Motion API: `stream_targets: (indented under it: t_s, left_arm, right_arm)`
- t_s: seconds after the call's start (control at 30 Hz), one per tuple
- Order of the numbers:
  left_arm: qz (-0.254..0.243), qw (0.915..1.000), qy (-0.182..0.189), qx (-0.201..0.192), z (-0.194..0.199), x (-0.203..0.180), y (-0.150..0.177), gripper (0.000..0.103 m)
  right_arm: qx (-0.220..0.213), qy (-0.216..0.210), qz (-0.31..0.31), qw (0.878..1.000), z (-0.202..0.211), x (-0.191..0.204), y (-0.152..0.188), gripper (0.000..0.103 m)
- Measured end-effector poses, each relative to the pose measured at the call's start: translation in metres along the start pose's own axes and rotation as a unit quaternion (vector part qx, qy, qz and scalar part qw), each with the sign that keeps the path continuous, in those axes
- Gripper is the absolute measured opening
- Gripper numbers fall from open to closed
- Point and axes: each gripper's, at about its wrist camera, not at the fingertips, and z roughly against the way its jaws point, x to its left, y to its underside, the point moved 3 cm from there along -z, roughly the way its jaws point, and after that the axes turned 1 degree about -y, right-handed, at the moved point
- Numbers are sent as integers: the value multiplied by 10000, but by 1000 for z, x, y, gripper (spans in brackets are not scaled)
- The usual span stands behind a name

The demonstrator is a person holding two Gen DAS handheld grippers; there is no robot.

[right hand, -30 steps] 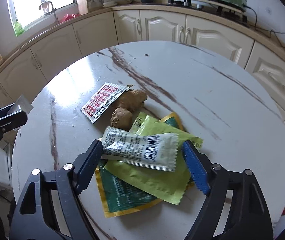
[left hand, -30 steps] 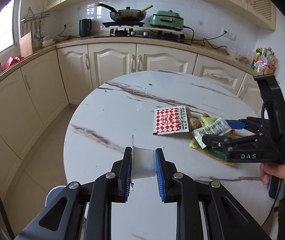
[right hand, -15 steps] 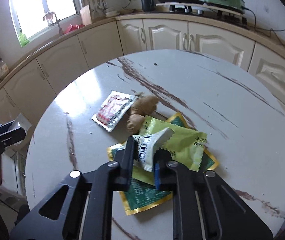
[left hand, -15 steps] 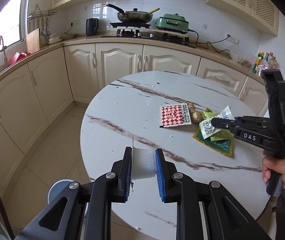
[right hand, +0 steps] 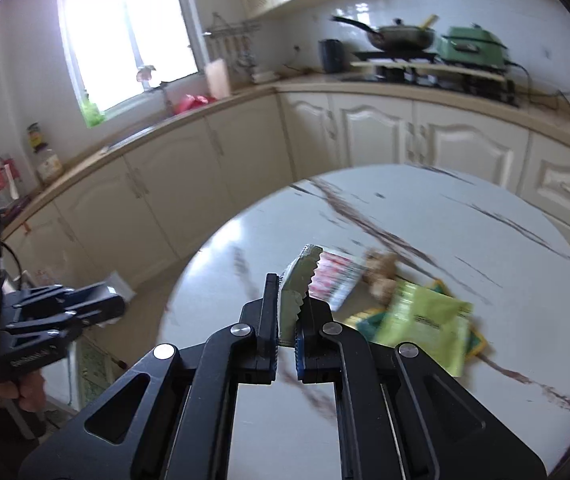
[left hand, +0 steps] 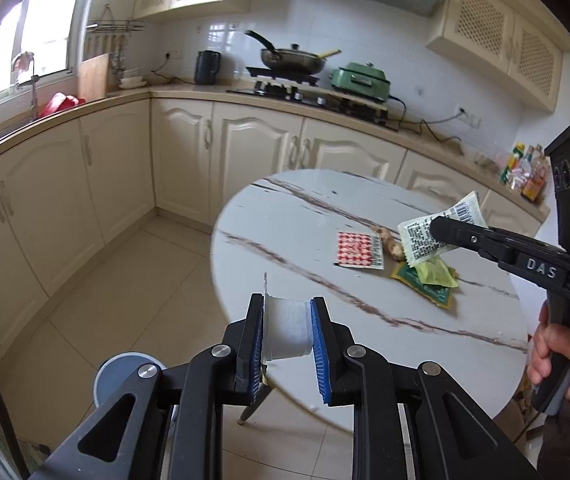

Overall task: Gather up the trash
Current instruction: 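Carry both items over the blue bucket and open both tools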

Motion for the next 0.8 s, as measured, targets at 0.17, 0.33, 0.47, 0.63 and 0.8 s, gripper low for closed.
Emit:
stream_targets:
  t_s: [0.17, 0.33, 0.47, 0.63, 0.8]
  left_arm:
    - [342, 9987, -372, -73, 39, 50, 24, 18]
    - [815, 9936, -775, 74, 62, 119, 55, 18]
    - [1225, 9875, -939, 308, 55, 176, 78, 18]
    - [1683, 9776, -1000, 773, 9, 240, 100, 18]
    - [1910, 9668, -1095, 1296, -41, 290, 115, 18]
  right_arm:
    - [115, -813, 342, 9960, -43, 86, -6, 7]
    - [478, -1417, 601, 9869, -113, 167, 6, 7]
    - [948, -1693, 664, 9787, -185, 210, 22, 7]
    - [1551, -1564, 616, 9735, -284, 227, 48, 7]
    - [1998, -1401, 530, 9683, -361, 228, 72, 7]
